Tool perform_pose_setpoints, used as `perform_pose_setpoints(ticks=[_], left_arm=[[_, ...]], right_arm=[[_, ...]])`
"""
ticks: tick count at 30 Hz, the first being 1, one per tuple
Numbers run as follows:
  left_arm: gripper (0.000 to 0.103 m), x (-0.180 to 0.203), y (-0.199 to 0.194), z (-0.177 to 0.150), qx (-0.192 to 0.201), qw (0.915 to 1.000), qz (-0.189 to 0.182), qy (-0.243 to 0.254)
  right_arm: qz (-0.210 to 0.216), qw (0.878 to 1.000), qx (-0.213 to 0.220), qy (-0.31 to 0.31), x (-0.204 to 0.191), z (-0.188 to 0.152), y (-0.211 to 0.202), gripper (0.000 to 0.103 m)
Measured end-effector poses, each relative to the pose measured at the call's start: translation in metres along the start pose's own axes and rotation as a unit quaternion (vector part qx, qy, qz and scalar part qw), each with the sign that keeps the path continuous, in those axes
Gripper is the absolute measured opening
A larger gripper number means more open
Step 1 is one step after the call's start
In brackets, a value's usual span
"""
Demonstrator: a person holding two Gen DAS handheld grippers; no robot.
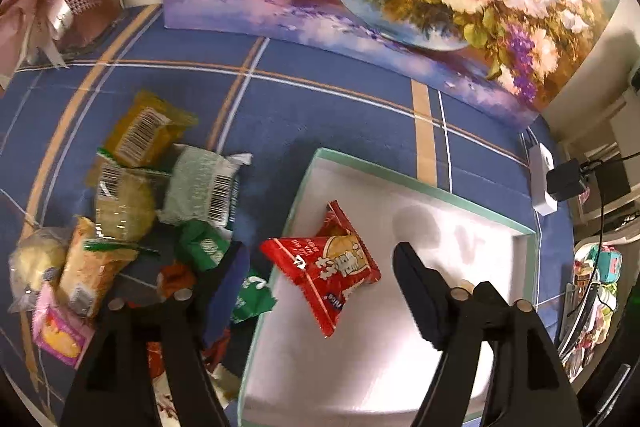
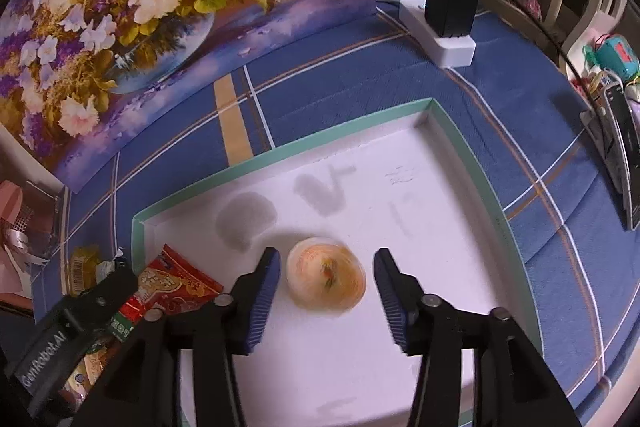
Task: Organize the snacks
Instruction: 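Carry the red packet and jelly cup into the white tray and open both grippers, then move both open grippers back from the tray to the snack pile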
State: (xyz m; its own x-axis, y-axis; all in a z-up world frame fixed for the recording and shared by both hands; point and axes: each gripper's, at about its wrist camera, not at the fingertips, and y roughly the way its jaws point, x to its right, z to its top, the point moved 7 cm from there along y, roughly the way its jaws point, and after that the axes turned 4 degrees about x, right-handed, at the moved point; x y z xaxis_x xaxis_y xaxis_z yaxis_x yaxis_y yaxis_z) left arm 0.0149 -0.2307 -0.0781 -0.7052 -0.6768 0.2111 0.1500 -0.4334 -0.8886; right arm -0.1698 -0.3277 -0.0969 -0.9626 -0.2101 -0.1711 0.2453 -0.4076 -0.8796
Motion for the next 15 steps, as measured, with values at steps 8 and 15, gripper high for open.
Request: perform_pose_setpoints(ticks=[8, 15], left_arm=[[0.087, -0.024, -0.010, -0.006, 0.007, 0.9979, 0.064, 0.007], [0.096, -0.065, -0.017, -0.012, 0.015, 0.9949, 0.099, -0.016]], right_arm=[[0.005, 1.000, 0.000, -0.023, -0.006, -0.010, -0.007, 0.070], [0.019, 0.999, 0.004, -0.034, -0.014, -0.023, -0.017, 0.075]])
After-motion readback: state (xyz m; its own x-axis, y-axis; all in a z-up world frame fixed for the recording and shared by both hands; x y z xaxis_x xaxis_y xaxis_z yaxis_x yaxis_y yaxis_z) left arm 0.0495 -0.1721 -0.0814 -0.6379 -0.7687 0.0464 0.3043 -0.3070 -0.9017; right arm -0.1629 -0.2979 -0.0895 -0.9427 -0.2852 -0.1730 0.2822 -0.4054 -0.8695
